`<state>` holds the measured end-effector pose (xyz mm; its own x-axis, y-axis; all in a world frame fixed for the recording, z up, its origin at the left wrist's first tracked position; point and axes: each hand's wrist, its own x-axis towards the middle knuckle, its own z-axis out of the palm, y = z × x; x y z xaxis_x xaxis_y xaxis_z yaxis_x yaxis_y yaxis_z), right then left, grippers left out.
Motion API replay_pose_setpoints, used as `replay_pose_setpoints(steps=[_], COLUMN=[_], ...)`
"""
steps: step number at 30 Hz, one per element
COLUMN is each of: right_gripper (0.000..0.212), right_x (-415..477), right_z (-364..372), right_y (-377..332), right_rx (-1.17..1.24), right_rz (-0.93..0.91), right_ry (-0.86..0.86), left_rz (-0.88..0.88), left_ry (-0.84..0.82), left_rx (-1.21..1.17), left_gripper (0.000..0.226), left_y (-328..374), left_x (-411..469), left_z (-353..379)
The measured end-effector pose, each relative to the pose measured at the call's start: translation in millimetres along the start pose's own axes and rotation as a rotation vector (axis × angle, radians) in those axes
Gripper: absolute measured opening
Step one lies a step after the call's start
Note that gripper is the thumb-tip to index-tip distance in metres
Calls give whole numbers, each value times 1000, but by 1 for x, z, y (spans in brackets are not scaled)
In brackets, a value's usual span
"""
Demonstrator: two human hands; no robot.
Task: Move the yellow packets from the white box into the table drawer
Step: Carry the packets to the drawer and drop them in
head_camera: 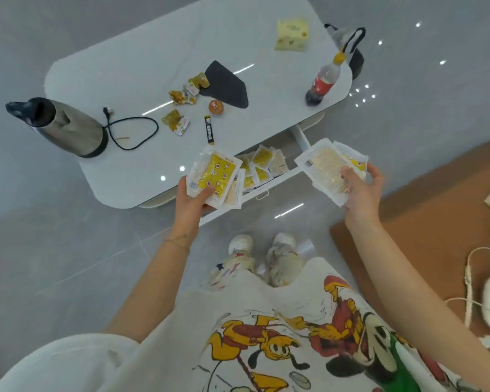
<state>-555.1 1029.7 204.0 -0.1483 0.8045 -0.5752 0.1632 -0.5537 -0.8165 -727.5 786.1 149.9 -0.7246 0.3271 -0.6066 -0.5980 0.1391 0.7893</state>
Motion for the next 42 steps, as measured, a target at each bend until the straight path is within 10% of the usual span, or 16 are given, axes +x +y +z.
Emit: replay_pose_setpoints(steps=[17, 25, 32, 42], right_gripper=[39, 55, 83, 44], right_x=[383, 451, 417, 251], right_z=[153, 186, 187, 191], right_y=[266, 349, 334, 175], right_rx=[-435, -450, -898, -1383], right_rz=[249, 412, 60, -540], right_ry=[-207, -200, -264, -845], left_rz=[-395, -191, -2, -82], left_ry=[165, 314, 408, 540], left_rx=[107, 312, 626, 793], left_gripper=[42, 40, 67, 79], left_y=[-256, -312, -300, -178], left_x=[320, 372, 340, 197], left_z=[38, 36, 57, 54])
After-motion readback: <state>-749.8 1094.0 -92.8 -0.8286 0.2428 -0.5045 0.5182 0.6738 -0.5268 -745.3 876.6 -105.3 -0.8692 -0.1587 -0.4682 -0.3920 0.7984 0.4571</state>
